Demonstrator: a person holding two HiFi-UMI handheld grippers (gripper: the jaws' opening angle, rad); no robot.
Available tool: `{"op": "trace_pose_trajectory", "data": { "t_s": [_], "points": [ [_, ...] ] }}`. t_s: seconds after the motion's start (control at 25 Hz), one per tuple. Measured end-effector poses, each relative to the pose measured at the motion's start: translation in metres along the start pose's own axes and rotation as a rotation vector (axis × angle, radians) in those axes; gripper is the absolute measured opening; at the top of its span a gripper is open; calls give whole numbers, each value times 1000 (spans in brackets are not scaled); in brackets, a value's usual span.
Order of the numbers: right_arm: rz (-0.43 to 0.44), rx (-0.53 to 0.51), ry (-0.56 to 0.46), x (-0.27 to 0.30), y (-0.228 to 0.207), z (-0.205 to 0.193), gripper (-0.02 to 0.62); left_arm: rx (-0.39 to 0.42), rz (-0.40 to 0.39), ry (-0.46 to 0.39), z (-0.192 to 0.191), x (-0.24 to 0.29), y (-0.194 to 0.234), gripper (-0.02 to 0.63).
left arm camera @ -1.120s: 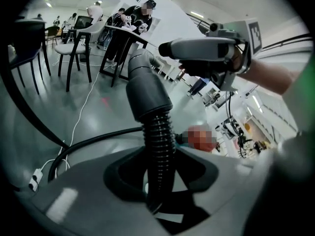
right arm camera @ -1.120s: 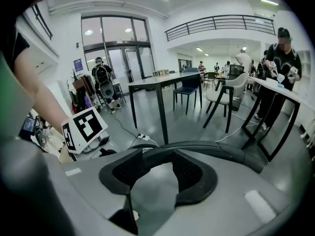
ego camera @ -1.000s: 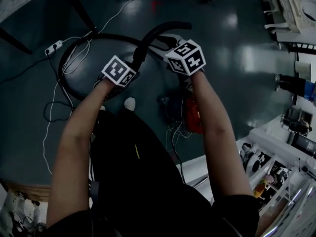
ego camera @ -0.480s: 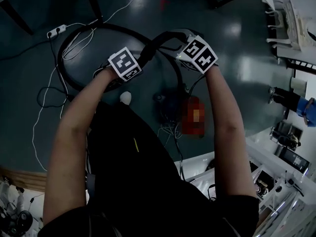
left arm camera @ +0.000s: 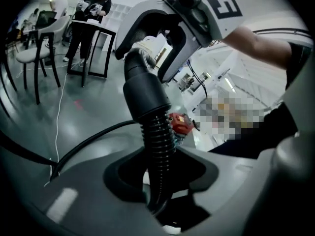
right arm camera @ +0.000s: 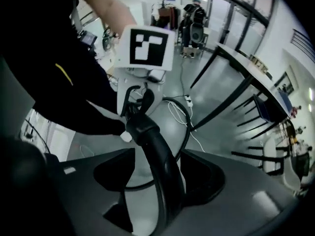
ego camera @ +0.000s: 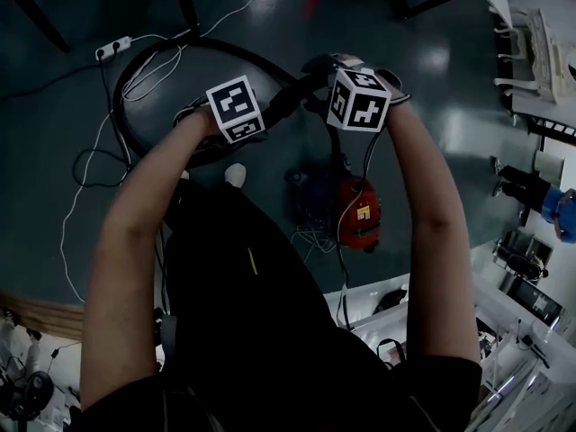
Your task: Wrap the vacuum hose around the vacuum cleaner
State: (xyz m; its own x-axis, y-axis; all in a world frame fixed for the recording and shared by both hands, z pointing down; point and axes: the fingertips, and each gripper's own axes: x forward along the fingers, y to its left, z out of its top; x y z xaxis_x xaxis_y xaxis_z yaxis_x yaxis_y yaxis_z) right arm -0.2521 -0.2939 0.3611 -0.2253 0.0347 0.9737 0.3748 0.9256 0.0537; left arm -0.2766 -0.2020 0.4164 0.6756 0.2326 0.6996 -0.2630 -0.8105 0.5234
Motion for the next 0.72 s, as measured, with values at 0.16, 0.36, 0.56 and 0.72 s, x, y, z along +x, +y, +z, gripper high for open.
{"op": "trace_pose_trajectory", "data": {
  "t_s": [0.16, 0.36, 0.56, 0.72],
  "points": [
    [43, -163, 75, 11, 12, 3, 294, 65, -47, 30, 2, -4, -8, 176],
    [58, -304, 131, 26, 28, 9, 247, 81, -78, 2, 17, -13, -13, 176],
    [56, -255, 140, 26, 31, 6, 212, 83, -110, 5, 17, -15, -16, 178],
    [50, -186, 136, 21, 36, 6, 207, 87, -131, -10, 19, -16, -20, 183]
  ]
}}
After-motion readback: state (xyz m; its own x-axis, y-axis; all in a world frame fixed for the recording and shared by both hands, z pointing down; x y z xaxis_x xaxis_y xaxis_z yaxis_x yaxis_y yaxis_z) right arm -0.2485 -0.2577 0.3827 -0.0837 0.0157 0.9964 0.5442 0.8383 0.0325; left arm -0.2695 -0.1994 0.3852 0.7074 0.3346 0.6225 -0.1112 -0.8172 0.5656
